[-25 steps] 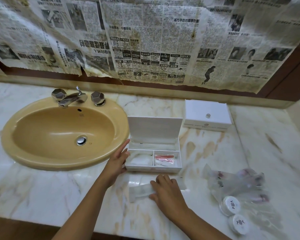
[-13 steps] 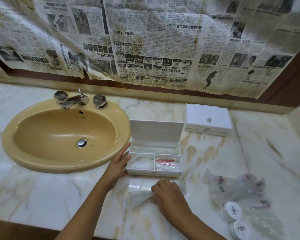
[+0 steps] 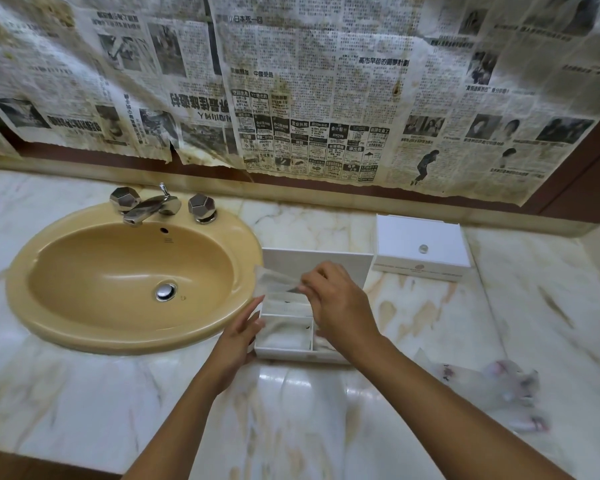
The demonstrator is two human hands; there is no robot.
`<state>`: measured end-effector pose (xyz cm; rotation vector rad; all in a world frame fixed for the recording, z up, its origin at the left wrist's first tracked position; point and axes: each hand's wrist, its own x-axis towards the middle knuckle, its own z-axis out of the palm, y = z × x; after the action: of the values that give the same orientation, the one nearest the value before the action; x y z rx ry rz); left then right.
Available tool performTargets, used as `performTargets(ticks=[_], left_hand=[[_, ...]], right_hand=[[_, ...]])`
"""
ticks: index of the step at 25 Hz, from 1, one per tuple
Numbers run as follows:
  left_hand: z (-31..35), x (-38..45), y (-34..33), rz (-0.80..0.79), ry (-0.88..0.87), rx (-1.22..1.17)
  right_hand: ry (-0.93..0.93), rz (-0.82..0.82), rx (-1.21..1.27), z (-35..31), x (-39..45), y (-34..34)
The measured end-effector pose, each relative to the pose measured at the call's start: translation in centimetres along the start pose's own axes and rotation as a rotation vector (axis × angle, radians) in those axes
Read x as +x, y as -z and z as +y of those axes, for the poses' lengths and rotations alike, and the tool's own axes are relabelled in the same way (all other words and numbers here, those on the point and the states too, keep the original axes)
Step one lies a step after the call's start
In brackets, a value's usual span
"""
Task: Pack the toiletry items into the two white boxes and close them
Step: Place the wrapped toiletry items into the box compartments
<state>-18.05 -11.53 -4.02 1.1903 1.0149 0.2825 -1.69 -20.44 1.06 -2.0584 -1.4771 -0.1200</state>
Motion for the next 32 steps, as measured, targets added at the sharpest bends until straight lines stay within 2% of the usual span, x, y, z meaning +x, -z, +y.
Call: performTargets(ticks=[5,7,16,22,25,28,32], left_hand=[[-0.7,0.5,0.3,0.017,0.005,-0.016],[-0.6,0.5,0.3,0.02,0.001,-0.029],[-0.9,0.8,0.5,-0.022,-0.033,-0.012],[-0.9,1.1,0.6,-0.033,-0.038,-0.01],[-0.9,1.0,0.7,-0.024,-0.043,0.0],[-0.7,1.0,0.5,-0.013,-0.04,0.016],[-0.6,0.8,0.4,-0.023,-0.035,0.007]], right_hand=[[-0.06,-0.364,-0.195,2.0,1.0,-3.8],[-0.081,-0.453,-0.222,2.2,1.4,-4.4],[-0.229,-0.584,-0.285,2.8,2.4,-6.1],[-0.28,-0.639,-0.189,2.2,2.3,-4.5],[-0.205,-0.64,-0.126,0.3,1.7,-4.0],[-0.161,-0.781,-0.06,-0.6,0.7,-5.2],[-0.247,-0.828,0.029,0.0,0.5,-6.0]])
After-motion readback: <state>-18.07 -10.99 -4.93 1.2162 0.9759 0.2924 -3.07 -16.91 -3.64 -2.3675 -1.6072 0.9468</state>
